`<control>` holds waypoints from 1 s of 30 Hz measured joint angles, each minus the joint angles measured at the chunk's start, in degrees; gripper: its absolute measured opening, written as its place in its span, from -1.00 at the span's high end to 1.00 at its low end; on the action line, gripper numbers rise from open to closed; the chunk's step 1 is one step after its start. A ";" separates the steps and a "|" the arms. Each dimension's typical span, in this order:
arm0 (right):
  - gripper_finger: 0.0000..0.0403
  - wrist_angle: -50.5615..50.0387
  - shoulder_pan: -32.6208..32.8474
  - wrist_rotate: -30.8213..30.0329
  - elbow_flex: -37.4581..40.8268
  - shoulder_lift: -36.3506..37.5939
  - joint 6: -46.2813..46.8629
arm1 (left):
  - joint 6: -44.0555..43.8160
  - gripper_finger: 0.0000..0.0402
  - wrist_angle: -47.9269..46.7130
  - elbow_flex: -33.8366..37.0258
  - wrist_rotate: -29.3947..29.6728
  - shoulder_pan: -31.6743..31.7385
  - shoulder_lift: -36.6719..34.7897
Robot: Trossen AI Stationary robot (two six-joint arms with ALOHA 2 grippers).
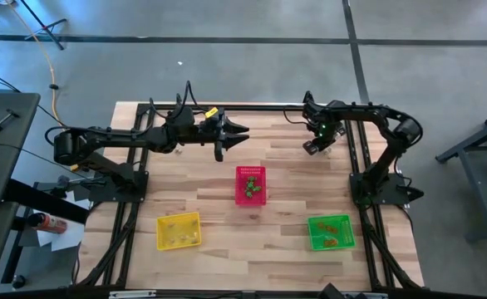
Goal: Sort Halloween decoration
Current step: Put the white skull toy into the yellow bin
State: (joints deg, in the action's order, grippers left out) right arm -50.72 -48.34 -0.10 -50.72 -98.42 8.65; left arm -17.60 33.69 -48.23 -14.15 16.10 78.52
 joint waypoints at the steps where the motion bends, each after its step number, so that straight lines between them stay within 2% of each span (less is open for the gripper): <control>1: 0.90 0.00 0.00 0.10 0.04 0.21 -0.28 | -0.30 0.34 0.00 0.00 0.00 0.00 0.00; 4: 0.93 0.18 0.25 0.42 0.22 1.67 -1.57 | -0.31 0.34 0.02 0.00 0.00 0.00 0.00; 9: 0.86 0.34 0.35 3.09 0.54 6.90 -3.31 | -0.29 0.34 0.54 0.00 -0.04 0.10 0.00; 16: 0.84 5.75 0.96 13.19 0.41 16.81 -3.23 | -0.29 0.34 1.10 0.00 -0.15 1.25 0.00; 19: 0.84 12.06 2.50 19.43 0.39 20.83 -1.89 | -0.29 0.34 2.01 0.00 -0.15 1.87 0.00; 24: 0.83 28.18 7.15 27.56 0.33 24.91 6.10 | -0.27 0.34 3.89 0.00 -0.13 2.60 0.00; 30: 0.83 51.82 15.59 31.65 0.26 25.25 16.31 | -0.13 0.34 3.77 0.00 -1.02 2.80 0.00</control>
State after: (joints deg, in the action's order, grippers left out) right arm 1.10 -32.75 31.55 -50.46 -73.17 24.96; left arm -17.73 37.46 -48.23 -15.17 18.90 78.52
